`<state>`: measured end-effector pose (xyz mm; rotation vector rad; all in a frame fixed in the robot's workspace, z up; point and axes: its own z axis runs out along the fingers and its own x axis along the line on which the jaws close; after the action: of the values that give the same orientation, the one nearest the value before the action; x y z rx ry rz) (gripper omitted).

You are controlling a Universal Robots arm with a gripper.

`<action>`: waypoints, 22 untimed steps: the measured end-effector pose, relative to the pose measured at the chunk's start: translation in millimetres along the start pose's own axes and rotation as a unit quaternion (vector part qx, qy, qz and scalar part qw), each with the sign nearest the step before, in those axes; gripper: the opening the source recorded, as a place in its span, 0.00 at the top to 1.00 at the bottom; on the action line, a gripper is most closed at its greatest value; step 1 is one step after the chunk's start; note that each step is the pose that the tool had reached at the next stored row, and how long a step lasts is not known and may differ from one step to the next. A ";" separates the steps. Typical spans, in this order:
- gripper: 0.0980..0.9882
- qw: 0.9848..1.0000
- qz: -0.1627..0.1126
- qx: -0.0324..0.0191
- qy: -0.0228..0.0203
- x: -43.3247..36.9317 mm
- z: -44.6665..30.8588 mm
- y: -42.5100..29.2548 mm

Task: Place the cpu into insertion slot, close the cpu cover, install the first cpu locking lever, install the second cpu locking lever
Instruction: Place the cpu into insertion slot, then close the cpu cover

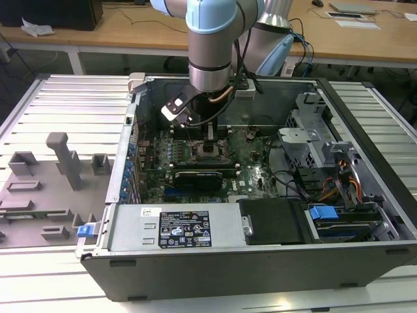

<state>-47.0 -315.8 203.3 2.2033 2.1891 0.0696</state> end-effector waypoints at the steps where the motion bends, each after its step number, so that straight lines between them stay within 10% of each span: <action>1: 0.99 1.000 0.000 0.000 0.000 0.0 0.0 0.0; 17: 0.99 1.000 0.000 0.000 0.000 0.4 -48.3 2.7; 22: 0.99 1.000 0.000 -0.001 0.000 0.4 -48.6 2.7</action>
<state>-47.0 -315.8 252.0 2.2024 2.1882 0.0712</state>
